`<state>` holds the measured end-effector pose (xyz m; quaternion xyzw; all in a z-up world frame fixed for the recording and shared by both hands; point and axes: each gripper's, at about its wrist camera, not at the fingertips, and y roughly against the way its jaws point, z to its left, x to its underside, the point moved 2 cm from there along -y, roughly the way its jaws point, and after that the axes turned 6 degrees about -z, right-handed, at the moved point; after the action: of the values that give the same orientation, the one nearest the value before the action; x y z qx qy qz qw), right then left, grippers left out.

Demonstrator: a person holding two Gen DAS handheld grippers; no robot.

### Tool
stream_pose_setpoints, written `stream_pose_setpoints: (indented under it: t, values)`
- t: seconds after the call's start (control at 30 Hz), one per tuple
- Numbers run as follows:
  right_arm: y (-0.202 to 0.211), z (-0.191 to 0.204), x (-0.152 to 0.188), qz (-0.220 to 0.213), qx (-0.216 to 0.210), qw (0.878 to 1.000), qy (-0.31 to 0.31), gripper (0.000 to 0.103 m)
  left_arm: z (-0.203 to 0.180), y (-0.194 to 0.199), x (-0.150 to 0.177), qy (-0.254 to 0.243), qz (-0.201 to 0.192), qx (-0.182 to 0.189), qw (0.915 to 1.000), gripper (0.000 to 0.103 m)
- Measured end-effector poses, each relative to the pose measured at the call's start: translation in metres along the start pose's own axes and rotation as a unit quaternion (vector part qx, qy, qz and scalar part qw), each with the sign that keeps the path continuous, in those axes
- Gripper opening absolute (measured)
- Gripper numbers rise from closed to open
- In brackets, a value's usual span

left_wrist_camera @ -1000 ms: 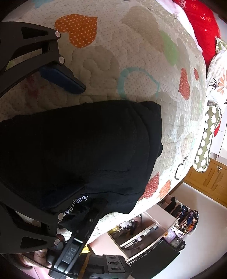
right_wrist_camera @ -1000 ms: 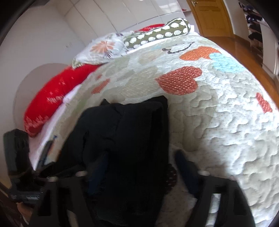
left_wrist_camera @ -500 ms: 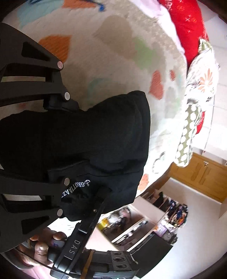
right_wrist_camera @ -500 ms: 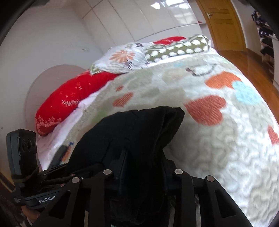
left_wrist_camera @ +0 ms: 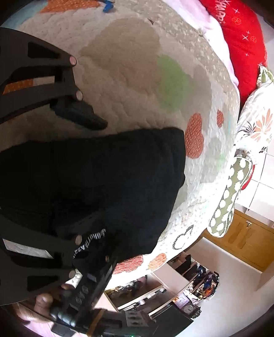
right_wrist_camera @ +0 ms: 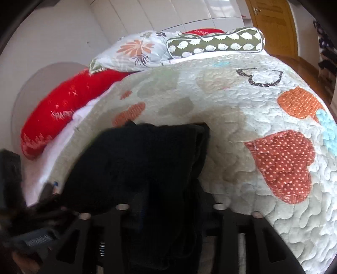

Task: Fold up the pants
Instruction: 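Release the folded pants and pull both grippers back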

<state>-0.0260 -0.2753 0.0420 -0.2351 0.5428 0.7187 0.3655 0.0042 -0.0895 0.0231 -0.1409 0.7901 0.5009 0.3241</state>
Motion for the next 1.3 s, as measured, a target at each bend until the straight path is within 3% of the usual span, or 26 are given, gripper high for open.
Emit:
stream_pose_setpoints:
  t: [0.17, 0.33, 0.57, 0.9, 1.03, 1.3]
  values:
    - [0.04, 0.008, -0.004, -0.029, 0.023, 0.999, 0.017, 0.049, -0.006, 0.026, 0.003, -0.018, -0.022, -0.046, 0.9986, 0.08]
    - [0.062, 0.042, 0.0, -0.039, -0.003, 0.997, 0.074, 0.045, -0.018, 0.04, 0.011, -0.046, -0.052, -0.093, 0.9932, 0.08]
    - [0.025, 0.046, 0.033, 0.01, 0.045, 0.992, 0.114, 0.039, -0.015, 0.035, 0.019, -0.042, -0.057, -0.098, 0.9927, 0.08]
    - [0.064, 0.054, 0.024, -0.036, 0.047, 0.994, 0.092, 0.039, -0.028, 0.06, 0.024, -0.045, -0.084, -0.126, 0.9874, 0.08]
    - [0.081, 0.059, 0.026, -0.055, 0.063, 0.992, 0.092, 0.042, -0.034, 0.078, 0.029, -0.054, -0.108, -0.153, 0.9809, 0.08]
    - [0.106, 0.065, 0.031, -0.068, 0.06, 0.992, 0.082, 0.044, -0.041, 0.109, 0.034, -0.05, -0.14, -0.161, 0.9757, 0.08]
